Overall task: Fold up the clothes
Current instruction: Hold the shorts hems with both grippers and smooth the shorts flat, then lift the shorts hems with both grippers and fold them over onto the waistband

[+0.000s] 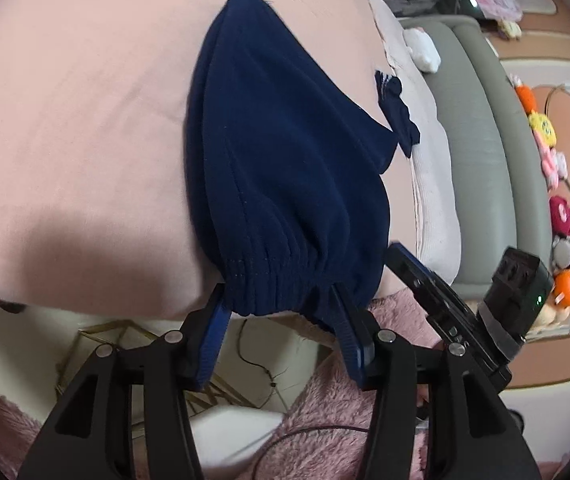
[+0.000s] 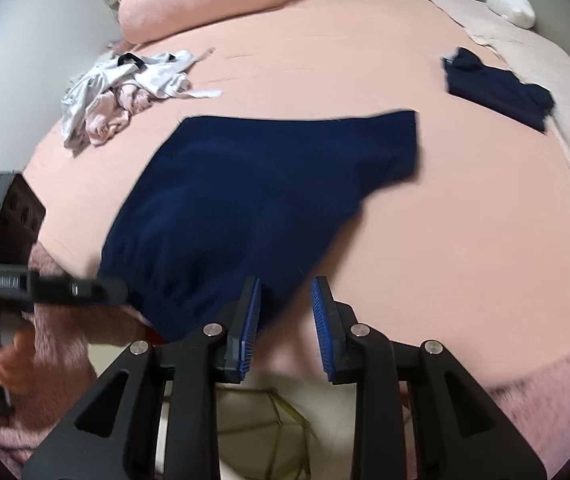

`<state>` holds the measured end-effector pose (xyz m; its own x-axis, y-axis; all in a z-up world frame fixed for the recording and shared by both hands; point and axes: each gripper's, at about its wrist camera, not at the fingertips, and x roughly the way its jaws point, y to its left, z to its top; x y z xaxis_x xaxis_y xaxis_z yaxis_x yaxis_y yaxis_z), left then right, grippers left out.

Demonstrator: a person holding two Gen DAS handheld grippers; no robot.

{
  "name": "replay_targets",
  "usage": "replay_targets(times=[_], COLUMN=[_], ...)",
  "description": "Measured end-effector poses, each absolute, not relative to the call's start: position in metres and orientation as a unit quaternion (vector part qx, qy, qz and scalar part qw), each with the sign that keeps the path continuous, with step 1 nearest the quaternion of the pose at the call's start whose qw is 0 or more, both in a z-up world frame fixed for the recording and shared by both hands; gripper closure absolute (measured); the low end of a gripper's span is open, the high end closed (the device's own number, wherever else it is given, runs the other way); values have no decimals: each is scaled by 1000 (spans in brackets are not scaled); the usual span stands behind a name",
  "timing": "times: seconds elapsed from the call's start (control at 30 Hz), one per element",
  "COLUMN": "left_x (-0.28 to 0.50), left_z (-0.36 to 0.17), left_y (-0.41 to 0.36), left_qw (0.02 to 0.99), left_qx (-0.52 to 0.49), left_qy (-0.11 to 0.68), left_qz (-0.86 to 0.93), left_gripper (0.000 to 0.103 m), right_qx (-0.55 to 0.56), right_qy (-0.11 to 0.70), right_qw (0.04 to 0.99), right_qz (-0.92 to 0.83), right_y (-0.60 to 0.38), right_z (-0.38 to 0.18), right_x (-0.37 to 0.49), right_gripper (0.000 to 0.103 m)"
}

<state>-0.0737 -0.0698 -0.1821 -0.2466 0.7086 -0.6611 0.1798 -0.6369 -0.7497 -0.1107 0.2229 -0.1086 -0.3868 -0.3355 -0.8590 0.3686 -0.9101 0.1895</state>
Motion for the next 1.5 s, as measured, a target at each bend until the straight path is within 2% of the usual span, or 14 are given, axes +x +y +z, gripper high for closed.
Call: replay_targets(times=[0.33, 0.37, 0.4, 0.47, 0.53, 0.7, 0.9, 1.03, 1.1, 1.17, 1.2, 1.37, 1.5], left_x=[-75, -76, -76, -78, -83, -106, -146, -163, -172, -181, -185, -181, -196], left_z=[-185, -181, -176, -170, -165, -144, -130, -118, -113, -107, -104, -100, -117], left_y=[-38, -37, -35, -33, -31, -26, -21, -29, -34, -38, -40, -62, -63], left_qw=[182, 184, 185, 188, 194, 218, 215, 213, 211, 209, 208, 153, 152], left_qx=[-570, -566, -562, -558, -554, -533, -519, -504, -496, -488, -483, -469, -482], left_qy=[-391, -383, -371, -362, -363, -374, -394, -363, -348, -332, -324, -222, -194], left_qz=[700, 707, 716, 723, 723, 727, 728, 755, 767, 780, 786, 841, 841], left_gripper=[53, 65, 72, 77, 80, 81, 81, 78, 73, 54, 51, 51, 51], right_qx=[539, 539, 537, 531, 528, 565, 605, 593, 575, 552, 545, 491, 494], right_qy=[7, -2, -10, -18, -12, 25, 1, -39, -46, -55, -64, -98, -69], right_qw=[225, 223, 221, 215, 209, 201, 280, 307, 299, 280, 270, 222, 215], right_qz=[-812, -812, -814, -819, -823, -800, -745, -744, -760, -784, -791, -836, -840], right_y=[209, 214, 219, 228, 235, 239, 219, 204, 203, 207, 211, 241, 240], right_z=[-136, -135, -132, -123, -114, -117, -141, -143, -137, -126, -122, -85, -84], right_x=[-130, -127, -123, -115, -106, -96, -95, -109, -121, -139, -146, -157, -161], right_gripper=[76, 76, 76, 76, 70, 69, 69, 69, 69, 69, 69, 69, 64])
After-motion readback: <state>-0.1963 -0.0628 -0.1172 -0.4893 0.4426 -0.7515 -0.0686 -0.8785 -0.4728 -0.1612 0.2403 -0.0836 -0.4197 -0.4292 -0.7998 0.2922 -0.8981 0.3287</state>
